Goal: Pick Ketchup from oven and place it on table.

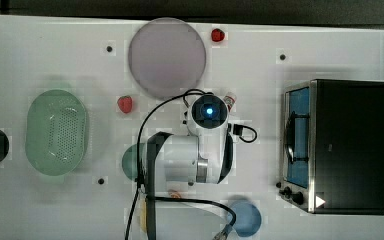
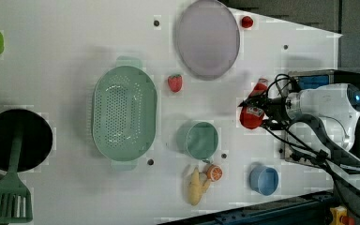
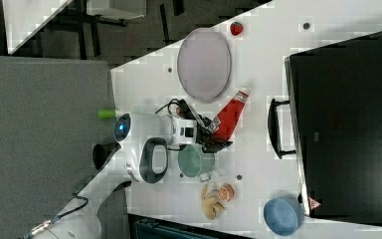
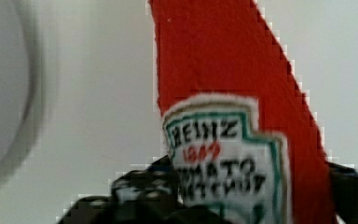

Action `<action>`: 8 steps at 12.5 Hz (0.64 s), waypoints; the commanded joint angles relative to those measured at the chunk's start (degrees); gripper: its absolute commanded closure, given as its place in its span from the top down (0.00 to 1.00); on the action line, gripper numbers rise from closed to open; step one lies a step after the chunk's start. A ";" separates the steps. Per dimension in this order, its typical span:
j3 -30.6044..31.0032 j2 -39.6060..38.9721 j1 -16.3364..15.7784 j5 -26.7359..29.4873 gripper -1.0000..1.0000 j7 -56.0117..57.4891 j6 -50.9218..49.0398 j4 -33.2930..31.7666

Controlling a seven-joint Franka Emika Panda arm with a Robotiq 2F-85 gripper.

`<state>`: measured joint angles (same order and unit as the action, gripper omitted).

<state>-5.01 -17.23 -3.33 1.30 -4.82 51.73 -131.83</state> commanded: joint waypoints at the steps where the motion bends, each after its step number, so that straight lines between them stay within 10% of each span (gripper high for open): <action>1: -0.09 0.73 -1.03 -0.55 1.00 -1.58 -0.80 1.37; 8: -0.15 15.23 -1.00 -0.61 1.00 -4.51 -14.98 13.57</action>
<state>-5.19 -6.49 -4.04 0.61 -6.00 36.54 -123.10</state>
